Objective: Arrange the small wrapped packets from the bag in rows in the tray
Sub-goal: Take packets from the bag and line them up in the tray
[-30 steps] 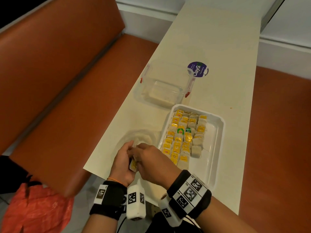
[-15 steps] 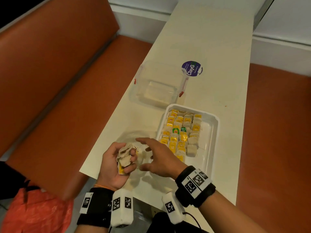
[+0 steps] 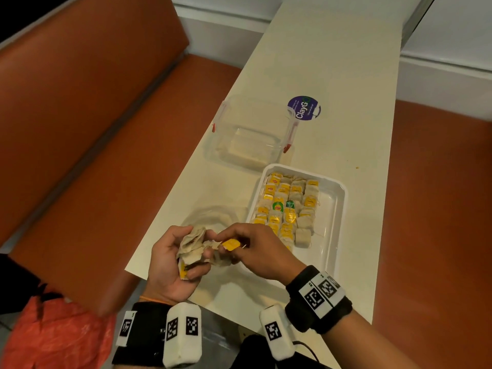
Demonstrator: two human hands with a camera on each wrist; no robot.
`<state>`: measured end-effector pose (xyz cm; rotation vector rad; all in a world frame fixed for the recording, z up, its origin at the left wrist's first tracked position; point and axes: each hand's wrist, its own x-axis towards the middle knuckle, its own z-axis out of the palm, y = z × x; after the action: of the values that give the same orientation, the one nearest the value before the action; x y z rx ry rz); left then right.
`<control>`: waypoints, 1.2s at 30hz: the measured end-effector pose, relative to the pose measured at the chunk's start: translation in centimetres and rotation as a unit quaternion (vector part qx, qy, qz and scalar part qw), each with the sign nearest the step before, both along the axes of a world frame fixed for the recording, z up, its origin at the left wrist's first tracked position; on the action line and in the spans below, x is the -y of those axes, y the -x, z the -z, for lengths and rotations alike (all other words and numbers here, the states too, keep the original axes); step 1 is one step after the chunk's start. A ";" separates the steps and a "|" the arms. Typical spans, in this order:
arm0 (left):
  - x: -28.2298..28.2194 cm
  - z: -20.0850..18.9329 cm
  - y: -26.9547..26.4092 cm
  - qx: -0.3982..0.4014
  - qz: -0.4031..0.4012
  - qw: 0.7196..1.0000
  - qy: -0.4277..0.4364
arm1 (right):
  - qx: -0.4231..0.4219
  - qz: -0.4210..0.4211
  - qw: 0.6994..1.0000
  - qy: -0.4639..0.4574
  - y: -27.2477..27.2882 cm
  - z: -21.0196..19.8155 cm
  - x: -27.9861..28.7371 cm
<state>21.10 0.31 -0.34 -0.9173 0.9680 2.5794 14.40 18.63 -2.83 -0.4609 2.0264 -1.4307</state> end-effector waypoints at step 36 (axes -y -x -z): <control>-2.7 3.5 0.2 0.046 -0.034 0.996 0.070 | 0.101 0.037 0.993 -0.043 1.3 -4.7 0.7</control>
<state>20.91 3.02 -3.85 -1.1148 1.1213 2.5245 13.08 17.91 1.85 -0.1976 1.9502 -1.3682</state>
